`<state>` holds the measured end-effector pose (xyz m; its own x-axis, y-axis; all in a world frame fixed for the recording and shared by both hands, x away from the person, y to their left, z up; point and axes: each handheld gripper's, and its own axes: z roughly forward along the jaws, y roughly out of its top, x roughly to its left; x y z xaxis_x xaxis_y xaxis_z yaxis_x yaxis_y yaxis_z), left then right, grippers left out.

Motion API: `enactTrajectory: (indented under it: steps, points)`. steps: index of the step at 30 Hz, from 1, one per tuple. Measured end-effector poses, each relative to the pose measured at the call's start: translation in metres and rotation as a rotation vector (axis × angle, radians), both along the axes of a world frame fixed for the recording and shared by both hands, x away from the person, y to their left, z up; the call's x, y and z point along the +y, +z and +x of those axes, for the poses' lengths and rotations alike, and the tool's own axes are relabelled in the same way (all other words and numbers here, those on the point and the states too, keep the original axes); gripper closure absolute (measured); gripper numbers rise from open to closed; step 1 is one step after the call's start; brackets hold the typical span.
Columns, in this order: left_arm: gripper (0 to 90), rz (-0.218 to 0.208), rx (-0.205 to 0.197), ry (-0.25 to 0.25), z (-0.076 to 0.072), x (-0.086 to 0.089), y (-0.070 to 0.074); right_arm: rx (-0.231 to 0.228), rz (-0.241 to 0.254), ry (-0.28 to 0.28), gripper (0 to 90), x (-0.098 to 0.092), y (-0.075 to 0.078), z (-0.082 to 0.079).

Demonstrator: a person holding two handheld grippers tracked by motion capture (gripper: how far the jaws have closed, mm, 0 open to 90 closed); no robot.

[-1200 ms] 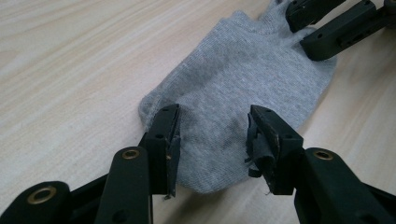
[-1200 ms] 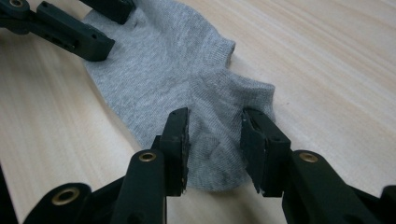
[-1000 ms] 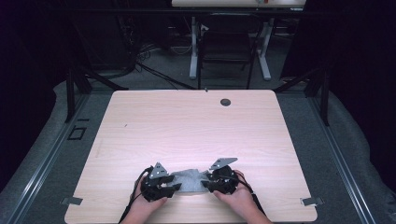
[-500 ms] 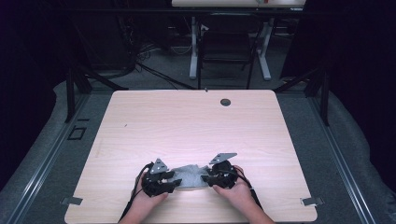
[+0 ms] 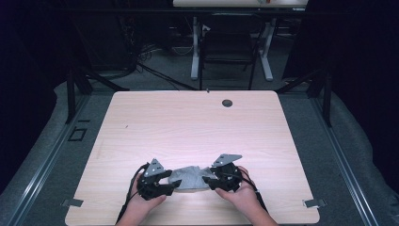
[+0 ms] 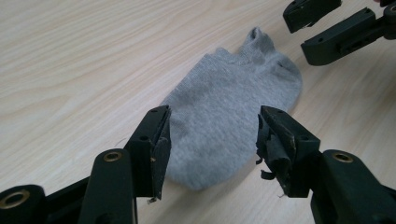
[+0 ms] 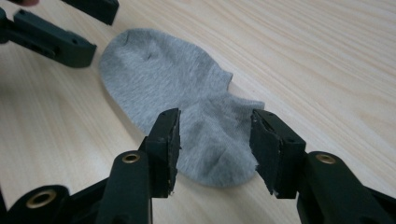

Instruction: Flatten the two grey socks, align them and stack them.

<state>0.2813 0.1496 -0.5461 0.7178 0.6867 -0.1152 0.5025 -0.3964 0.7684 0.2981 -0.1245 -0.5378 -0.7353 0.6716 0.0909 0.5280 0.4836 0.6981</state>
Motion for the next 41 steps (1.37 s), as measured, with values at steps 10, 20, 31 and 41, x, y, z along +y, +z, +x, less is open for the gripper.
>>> enactTrajectory:
  steps: [10,20,31,41]
  points:
    - [44.3,0.0,0.011,0.032,-0.016,0.027,0.003,-0.019,0.012,-0.029,48.8,-0.015,0.009,-0.022]
    - [44.4,0.008,0.015,0.053,-0.028,0.043,-0.003,-0.031,0.001,-0.066,47.7,-0.041,0.0,-0.039]
    - [44.4,0.047,0.015,0.071,-0.023,0.043,-0.019,-0.052,-0.01,-0.074,48.5,-0.048,-0.024,-0.032]
    - [44.4,0.015,0.007,0.098,-0.021,0.048,-0.018,-0.046,-0.007,-0.082,48.5,-0.047,-0.028,-0.029]
